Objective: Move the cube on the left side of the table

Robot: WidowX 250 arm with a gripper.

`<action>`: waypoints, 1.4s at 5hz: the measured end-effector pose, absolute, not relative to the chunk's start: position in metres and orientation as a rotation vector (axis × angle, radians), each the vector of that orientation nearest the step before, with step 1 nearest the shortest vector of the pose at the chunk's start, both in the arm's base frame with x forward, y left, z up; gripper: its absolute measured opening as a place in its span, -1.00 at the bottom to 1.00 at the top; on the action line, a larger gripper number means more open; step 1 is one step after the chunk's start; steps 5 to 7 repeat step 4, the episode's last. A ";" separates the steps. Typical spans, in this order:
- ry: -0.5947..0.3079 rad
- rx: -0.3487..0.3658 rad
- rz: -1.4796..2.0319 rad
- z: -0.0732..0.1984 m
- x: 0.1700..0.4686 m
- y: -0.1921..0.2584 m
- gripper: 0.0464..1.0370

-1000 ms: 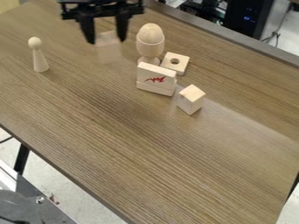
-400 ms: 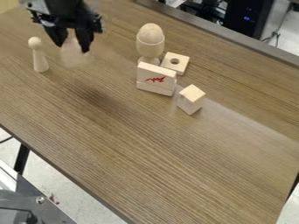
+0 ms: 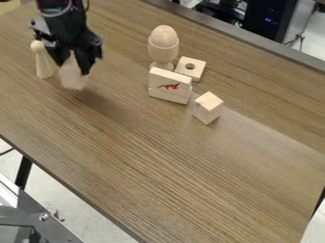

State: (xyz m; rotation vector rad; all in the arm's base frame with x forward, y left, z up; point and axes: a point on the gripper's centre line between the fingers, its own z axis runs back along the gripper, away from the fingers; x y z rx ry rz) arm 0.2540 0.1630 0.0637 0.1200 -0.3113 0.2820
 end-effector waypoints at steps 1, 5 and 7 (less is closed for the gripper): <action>-0.280 0.091 0.298 0.051 0.260 0.162 0.06; -0.313 0.092 0.360 0.039 0.290 0.160 0.50; -0.313 0.092 0.360 0.039 0.290 0.160 0.50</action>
